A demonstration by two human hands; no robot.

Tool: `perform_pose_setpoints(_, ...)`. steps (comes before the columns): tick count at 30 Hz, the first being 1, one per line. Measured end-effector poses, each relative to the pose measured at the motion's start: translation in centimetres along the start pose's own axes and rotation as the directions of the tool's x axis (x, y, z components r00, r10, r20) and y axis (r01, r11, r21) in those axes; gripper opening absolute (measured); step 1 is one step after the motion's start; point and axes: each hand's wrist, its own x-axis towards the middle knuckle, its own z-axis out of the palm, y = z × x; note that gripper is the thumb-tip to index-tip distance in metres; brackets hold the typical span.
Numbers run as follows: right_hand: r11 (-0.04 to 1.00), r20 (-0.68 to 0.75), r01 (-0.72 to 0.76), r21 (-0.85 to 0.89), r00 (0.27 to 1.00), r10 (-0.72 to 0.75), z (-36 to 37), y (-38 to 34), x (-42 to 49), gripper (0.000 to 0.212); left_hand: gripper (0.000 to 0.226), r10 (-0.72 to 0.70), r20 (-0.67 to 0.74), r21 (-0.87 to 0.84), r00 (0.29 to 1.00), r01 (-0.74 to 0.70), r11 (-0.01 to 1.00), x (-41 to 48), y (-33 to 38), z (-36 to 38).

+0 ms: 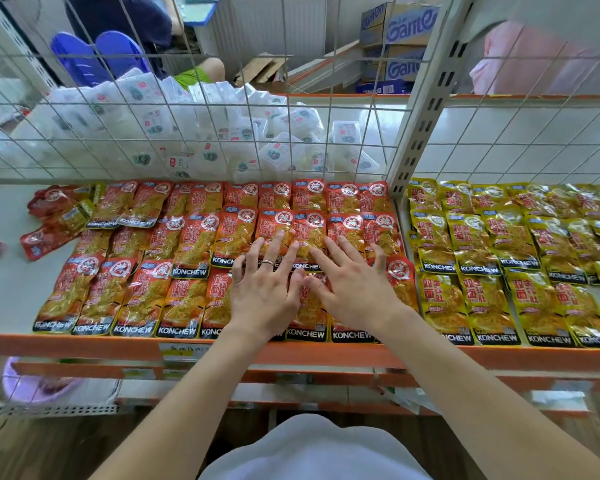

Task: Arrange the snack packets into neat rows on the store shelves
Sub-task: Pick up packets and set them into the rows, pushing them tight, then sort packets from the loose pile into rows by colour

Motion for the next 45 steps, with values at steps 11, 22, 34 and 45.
perform_pose_setpoints(11,1.000,-0.012,-0.021,0.021,1.000,0.022,-0.2,-0.6,0.0,0.065,0.075,0.013,0.022,0.019,1.000,-0.013,1.000,0.1,-0.2,0.2)
perform_pose_setpoints(22,0.986,-0.157,0.031,0.166,0.988,-0.005,-1.1,-2.0,0.2,0.057,0.070,-0.065,-0.105,-0.064,0.992,0.058,0.996,-0.8,-1.9,-2.0)
perform_pose_setpoints(34,0.935,-0.169,0.277,0.222,0.955,-0.243,-1.9,-11.9,4.6,0.054,0.064,-0.408,-0.165,-0.099,0.898,0.397,0.913,-6.5,-13.5,-5.9)
perform_pose_setpoints(45,0.907,-0.135,0.379,0.185,0.924,-0.359,-1.4,-24.4,8.7,0.058,0.073,-0.476,-0.164,-0.139,0.864,0.458,0.878,-8.7,-25.3,-7.5)
